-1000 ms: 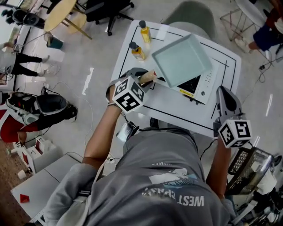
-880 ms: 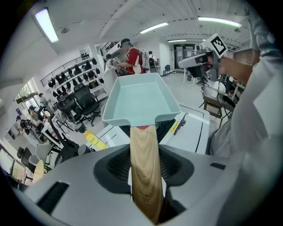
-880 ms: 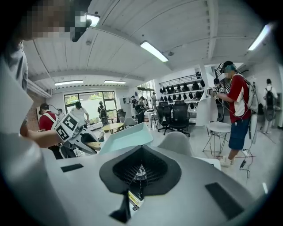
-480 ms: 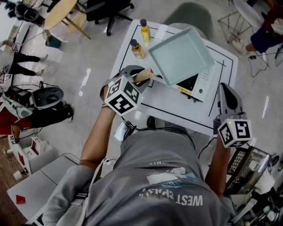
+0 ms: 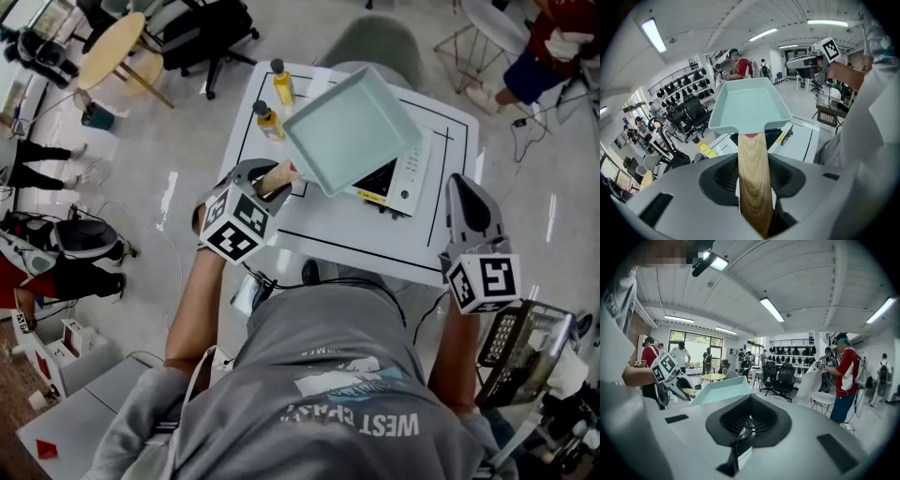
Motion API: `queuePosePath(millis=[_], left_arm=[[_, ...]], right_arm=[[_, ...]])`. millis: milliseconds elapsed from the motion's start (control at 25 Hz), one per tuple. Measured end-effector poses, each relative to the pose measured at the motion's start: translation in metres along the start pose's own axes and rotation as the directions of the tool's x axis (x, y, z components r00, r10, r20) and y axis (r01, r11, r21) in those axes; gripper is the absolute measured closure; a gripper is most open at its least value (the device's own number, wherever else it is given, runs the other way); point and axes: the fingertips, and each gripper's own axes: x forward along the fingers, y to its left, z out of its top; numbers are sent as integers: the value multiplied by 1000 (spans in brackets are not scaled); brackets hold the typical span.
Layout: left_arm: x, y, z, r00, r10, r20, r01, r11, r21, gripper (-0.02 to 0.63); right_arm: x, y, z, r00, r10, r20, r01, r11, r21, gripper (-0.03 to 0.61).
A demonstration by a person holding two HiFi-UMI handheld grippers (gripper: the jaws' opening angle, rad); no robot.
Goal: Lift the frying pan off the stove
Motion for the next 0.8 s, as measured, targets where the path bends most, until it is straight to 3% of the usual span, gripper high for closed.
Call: queuePosePath(millis=[800], left_arm=[[1,-6,-9,1000,-7,0,7,1000,0,460]], right_arm=[[-25,2,-7,999,-40,2,40,999,28,572]])
